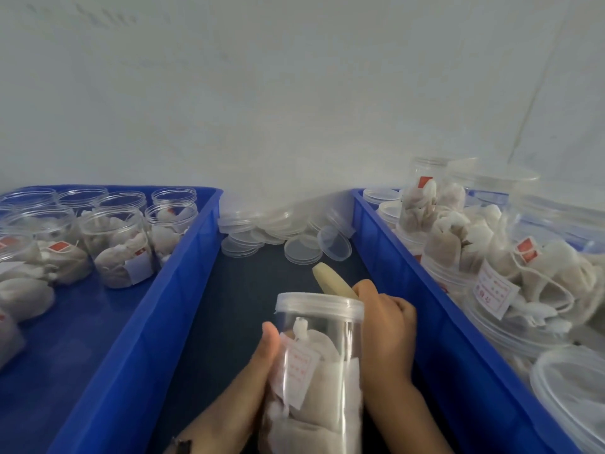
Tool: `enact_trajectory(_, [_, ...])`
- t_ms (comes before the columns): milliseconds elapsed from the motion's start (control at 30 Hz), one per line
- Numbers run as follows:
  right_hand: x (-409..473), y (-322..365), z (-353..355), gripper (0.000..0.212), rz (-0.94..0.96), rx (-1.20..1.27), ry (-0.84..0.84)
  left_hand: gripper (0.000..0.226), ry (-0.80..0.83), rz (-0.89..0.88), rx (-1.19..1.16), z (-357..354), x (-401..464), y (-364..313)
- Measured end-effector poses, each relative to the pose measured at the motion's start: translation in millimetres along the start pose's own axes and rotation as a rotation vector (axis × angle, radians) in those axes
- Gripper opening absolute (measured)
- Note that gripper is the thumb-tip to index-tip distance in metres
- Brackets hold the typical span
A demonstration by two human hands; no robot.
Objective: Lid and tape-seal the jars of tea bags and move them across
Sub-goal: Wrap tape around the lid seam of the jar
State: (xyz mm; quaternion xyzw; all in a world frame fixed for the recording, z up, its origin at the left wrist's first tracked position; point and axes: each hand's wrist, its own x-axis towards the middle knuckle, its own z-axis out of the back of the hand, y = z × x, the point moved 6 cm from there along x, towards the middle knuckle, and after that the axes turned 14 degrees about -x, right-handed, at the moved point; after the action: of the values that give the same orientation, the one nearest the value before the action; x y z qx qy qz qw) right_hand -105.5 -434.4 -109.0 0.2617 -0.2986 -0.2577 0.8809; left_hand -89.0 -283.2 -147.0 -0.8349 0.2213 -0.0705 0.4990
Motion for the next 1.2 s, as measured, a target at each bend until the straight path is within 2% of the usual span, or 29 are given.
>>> enact_trajectory(67, [-0.6, 3.2, -4.6, 0.033, 0.119, -0.327, 0.032, 0.041, -0.173, -0.052, 0.098, 12.5, 14.0, -3.9])
enact_trajectory(133, [-0.9, 6.7, -7.5, 0.027, 0.209, -0.432, 0.042, 0.007, -0.279, -0.223, 0.254, 27.3, 17.7, -16.7])
enact_trajectory(233, [-4.6, 10.9, -10.2, 0.020, 0.205, -0.526, 0.058, 0.013, -0.298, -0.413, 0.382, 35.5, 6.5, -30.6])
enact_trajectory(300, [-8.8, 16.0, -11.4, 0.017, 0.221, -0.575, 0.061, 0.022, -0.271, -0.436, 0.398, 30.9, -1.0, -38.3])
enact_trajectory(433, [-14.0, 16.4, -14.7, 0.018, 0.194, -0.606, 0.115, 0.050, -0.078, -0.264, 0.582, 19.0, -3.0, -33.2])
enact_trajectory(500, [-14.1, 16.5, -17.2, 0.022, 0.203, -0.576, 0.135, 0.061, -0.030, -0.089, 0.517, 20.5, -0.9, -24.4])
enact_trajectory(567, [-10.8, 12.8, -20.0, 0.030, 0.219, -0.534, 0.182, 0.060, -0.048, 0.026, 0.435, 23.1, 0.3, -16.3])
enact_trajectory(633, [-4.8, 7.5, -20.1, 0.031, 0.214, -0.466, 0.288, 0.056, -0.098, 0.015, 0.381, 25.4, 0.4, -15.6])
enact_trajectory(733, [3.4, 4.4, -13.2, 0.024, 0.231, -0.311, 0.381, 0.054, -0.208, -0.163, 0.385, 30.2, 0.7, -24.9])
enact_trajectory(833, [6.0, 7.7, -0.6, 0.019, 0.326, -0.319, 0.226, 0.061, -0.318, -0.364, 0.465, 36.6, -1.1, -39.1])
enact_trajectory(967, [1.7, 15.2, 9.3, 0.014, 0.456, -0.398, 0.016, 0.092, -0.392, -0.420, 0.512, 47.4, -0.1, -39.8])
enact_trajectory(1100, [1.7, 15.1, 8.8, 0.013, 0.463, -0.423, 0.017, 0.114, -0.466, -0.468, 0.547, 52.2, -1.0, -41.5])
enact_trajectory(1200, [2.2, 14.7, 8.9, 0.015, 0.463, -0.395, -0.023, 0.110, -0.460, -0.484, 0.553, 53.6, -0.1, -42.2])
